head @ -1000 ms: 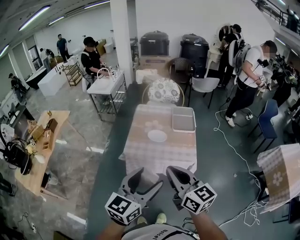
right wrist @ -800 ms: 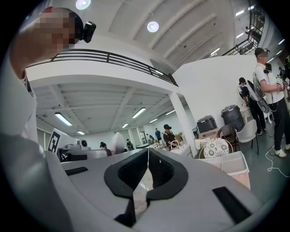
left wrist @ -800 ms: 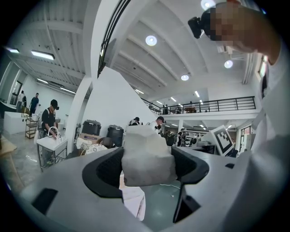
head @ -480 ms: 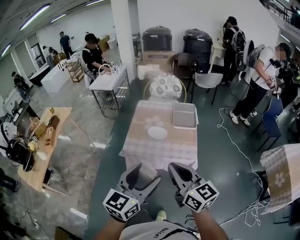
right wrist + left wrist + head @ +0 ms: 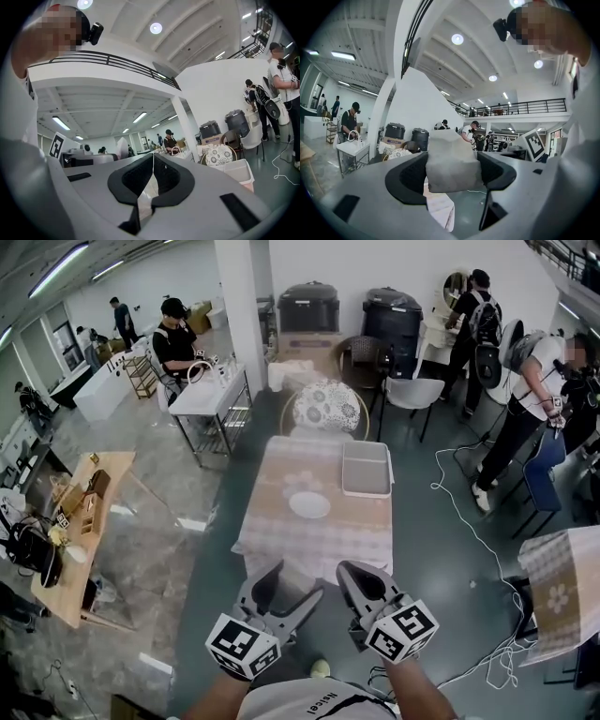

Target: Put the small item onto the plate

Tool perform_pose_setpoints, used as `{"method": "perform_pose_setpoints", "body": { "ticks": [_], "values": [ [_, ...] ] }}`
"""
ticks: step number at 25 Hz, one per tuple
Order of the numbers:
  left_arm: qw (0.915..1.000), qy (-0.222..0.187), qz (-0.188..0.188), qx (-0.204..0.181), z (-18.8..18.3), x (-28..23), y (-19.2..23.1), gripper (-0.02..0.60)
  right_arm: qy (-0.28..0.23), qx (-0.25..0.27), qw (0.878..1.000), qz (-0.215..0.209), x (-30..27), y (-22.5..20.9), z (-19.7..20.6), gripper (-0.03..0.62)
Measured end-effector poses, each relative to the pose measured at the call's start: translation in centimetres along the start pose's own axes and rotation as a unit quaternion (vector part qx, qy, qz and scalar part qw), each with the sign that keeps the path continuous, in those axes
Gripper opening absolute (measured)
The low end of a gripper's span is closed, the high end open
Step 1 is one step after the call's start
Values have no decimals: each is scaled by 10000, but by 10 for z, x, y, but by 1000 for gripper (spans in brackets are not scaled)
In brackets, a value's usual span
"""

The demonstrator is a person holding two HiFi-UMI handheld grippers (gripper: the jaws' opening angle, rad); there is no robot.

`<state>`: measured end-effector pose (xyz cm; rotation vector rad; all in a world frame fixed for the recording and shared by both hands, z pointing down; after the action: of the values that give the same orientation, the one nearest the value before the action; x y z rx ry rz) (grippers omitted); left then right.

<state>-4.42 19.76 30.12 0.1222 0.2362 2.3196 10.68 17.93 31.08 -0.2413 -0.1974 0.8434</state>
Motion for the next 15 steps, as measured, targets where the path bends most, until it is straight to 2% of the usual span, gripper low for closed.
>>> {"method": "perform_pose_setpoints", "body": {
  "ticks": [6,15],
  "values": [
    [9999,36,143,-2,1,-30,37,331,25,21,9998,196,-36,-26,2,15],
    [9995,173,272,-9,1,-75,125,331,208,-7,9987,454,-120,-60,15,15]
  ]
}}
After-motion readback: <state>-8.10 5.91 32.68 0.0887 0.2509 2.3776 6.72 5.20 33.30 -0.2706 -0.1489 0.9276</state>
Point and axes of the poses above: the fingertips, and each gripper's own axes: x backward along the fingers, y to its left, z out of its underside, the point moved 6 cm from there along x, backward along the fingers, and after that the axes turned 5 degrees about -y, right-handed, at the moved point
